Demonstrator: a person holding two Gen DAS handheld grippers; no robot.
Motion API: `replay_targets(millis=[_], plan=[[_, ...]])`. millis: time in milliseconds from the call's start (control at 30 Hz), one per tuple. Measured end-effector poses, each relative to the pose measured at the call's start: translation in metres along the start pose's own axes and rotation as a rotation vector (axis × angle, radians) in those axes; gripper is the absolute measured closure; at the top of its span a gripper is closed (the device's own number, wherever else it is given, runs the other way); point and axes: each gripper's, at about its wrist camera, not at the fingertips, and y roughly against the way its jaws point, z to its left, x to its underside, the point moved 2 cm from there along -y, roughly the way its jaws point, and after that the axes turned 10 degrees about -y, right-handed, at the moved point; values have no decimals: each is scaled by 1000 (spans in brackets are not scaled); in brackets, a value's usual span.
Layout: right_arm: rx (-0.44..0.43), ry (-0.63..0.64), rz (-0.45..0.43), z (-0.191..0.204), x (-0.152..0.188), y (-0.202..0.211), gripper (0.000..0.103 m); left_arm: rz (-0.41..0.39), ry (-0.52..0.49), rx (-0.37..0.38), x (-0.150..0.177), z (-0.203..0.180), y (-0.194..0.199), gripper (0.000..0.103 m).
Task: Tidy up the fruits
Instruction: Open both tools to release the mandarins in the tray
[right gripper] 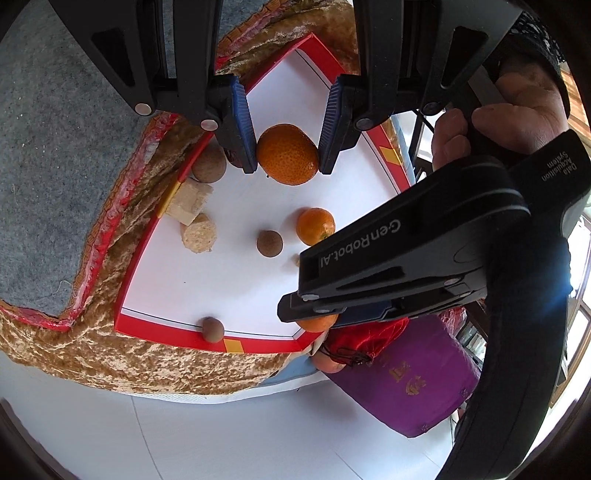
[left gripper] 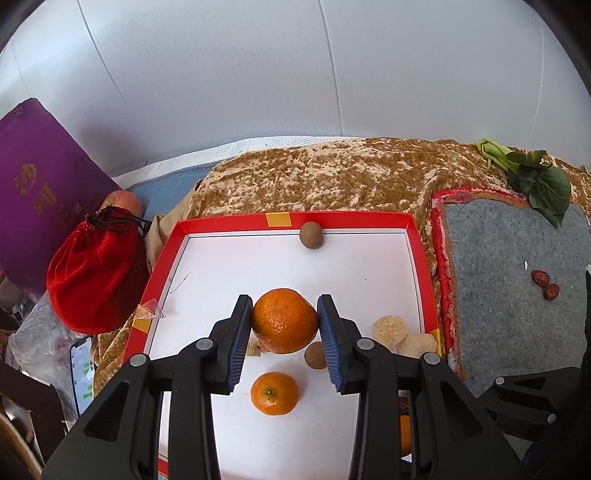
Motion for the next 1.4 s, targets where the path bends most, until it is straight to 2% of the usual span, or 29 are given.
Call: replay_targets(millis=[533,1167,1267,1400], plan=[[76,81,27,10,13,-15,69,42,1,31,-1,-1,-8,69],[93,110,18,16,17,-13,66,86,42,27,4,4,-17,68],[93,107,15,16,16,-9,66,81,62,6,4,9,-15,55],[90,101,-4,16,12,1,64,66,74,-21,2,12,-11,52]])
